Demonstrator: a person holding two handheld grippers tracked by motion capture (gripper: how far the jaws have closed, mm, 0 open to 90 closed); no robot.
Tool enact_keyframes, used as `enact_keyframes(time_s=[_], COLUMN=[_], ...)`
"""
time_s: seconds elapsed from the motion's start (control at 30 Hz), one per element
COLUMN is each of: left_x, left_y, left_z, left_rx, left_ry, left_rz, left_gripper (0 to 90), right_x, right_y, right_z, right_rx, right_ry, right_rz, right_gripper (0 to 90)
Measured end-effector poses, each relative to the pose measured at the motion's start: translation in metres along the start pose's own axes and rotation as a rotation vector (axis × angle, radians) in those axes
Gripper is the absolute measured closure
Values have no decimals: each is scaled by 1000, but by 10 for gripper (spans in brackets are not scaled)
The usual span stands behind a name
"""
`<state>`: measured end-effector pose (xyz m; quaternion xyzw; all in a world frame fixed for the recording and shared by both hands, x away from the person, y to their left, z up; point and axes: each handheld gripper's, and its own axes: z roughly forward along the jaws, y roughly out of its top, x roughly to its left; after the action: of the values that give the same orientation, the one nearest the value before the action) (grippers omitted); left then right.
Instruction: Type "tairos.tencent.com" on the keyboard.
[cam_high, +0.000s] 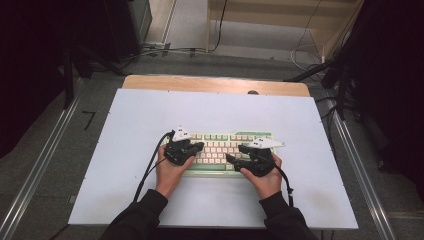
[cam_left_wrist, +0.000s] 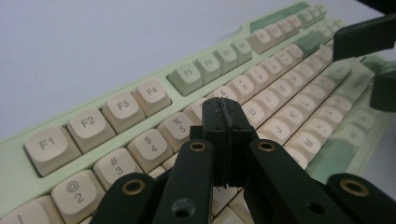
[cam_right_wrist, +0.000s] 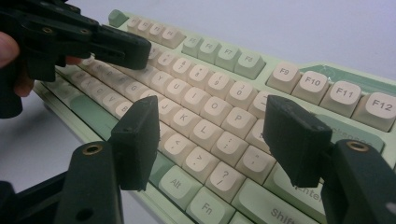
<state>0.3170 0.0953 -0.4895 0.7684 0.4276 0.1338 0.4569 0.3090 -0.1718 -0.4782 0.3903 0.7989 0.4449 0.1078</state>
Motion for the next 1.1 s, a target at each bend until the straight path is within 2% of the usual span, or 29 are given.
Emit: enact_keyframes(time_s=[0.27, 0.37, 0.5, 0.7, 0.87, 0.93, 1.0, 1.1], left_x=[1, 3, 7, 12, 17, 19, 20, 20], left_y=[1, 1, 0, -4, -7, -8, -10, -11], left_z=[-12, -16, -24, -33, -40, -42, -43, -44], left_rx=[-42, -54, -70, -84, -95, -92, -90, -86], left_ry=[-23, -27, -12, 49, 94, 103, 102, 76], left_rz=[-26, -46, -58, -72, -81, -81, -72, -55], left_gripper=[900, 803, 711, 501, 411, 407, 446, 711], right_x=[1, 1, 2, 2, 3, 3, 3, 3], right_y=[1, 2, 3, 3, 4, 4, 4, 4], right_z=[1, 2, 4, 6, 6, 6, 6, 6], right_rx=[2, 2, 2, 8, 8, 8, 9, 8], right_ry=[3, 5, 10, 16, 17, 17, 17, 18], right_rz=[-2, -7, -11, -13, -14, -14, -15, -15], right_gripper=[348, 348, 349, 351, 352, 352, 351, 352])
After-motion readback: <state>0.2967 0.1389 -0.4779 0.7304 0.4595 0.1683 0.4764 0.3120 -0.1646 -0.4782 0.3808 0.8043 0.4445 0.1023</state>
